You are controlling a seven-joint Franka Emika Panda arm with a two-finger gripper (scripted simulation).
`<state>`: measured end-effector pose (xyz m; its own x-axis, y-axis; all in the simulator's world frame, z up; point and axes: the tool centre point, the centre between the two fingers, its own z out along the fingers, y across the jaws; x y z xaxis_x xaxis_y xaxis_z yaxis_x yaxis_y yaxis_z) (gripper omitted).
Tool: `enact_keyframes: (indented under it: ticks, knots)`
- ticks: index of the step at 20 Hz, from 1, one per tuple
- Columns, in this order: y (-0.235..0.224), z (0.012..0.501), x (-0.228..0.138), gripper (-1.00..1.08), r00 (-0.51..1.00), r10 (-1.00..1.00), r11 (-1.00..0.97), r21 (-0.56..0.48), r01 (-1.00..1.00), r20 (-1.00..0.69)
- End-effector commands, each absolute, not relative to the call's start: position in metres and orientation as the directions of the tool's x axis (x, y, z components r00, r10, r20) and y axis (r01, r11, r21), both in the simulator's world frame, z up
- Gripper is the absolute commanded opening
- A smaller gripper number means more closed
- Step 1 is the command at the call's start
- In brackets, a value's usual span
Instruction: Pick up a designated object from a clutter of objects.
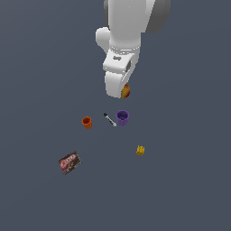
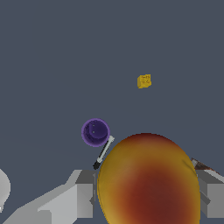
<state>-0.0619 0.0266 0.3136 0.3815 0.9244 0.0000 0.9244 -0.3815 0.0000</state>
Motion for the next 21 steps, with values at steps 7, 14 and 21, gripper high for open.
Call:
enact_keyframes:
  ticks: [7,14,21]
  knots:
    - [0.035,0.39,-0.082,-1.0,0.381,0.924,-0.381,0.0,0.924,0.0]
    - [0.038,0.427,-0.09,-1.0,0.382,0.924,-0.382,0.0,0.924,0.0]
    - [0.039,0.439,-0.093,-1.0,0.383,0.924,-0.383,0.0,0.924,0.0]
